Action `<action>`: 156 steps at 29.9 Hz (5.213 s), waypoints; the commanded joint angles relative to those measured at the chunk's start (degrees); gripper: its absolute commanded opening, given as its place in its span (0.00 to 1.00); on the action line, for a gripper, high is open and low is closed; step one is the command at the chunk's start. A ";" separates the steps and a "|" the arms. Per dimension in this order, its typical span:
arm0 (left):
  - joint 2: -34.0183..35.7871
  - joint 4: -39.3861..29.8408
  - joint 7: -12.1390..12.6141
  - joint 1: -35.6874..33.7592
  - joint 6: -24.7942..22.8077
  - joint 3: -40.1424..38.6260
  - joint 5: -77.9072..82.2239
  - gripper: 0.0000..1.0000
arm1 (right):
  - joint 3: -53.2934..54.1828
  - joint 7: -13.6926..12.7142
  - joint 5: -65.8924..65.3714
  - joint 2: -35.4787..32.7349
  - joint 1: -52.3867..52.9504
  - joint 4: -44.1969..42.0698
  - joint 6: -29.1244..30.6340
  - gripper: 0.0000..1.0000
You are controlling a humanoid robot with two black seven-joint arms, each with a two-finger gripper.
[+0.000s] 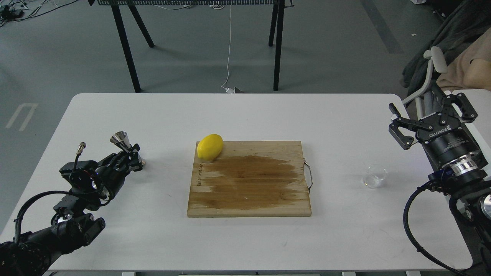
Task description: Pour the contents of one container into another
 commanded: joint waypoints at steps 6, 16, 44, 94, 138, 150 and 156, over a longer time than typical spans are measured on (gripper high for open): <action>2.11 -4.03 0.00 -6.07 0.00 -0.09 0.17 0.07 | 0.52 -0.08 0.00 0.14 0.06 -0.09 0.00 0.99; 7.04 -23.18 0.00 -16.37 0.00 0.26 0.96 0.07 | 0.96 -0.08 0.00 -0.03 2.79 -1.14 0.00 0.99; -13.18 -19.77 0.00 -7.41 0.00 17.22 18.71 0.09 | -0.18 -0.08 -0.09 -0.21 4.81 -3.43 0.00 0.99; -13.18 -16.96 0.00 -5.82 0.00 17.22 18.62 0.79 | -0.09 -0.08 -0.09 -0.12 4.28 -3.07 0.00 0.99; -11.25 -17.40 0.00 -2.04 0.00 16.52 18.18 0.84 | -0.27 -0.08 0.00 0.32 4.02 -2.81 0.00 0.99; -2.20 -24.68 0.00 -1.17 0.00 15.64 17.48 0.84 | -0.27 -0.08 -0.09 0.32 4.02 -2.72 0.00 0.99; 8.86 -34.70 0.00 0.85 0.00 15.38 12.93 0.84 | -0.27 -0.08 0.00 0.32 4.02 -2.72 0.00 0.99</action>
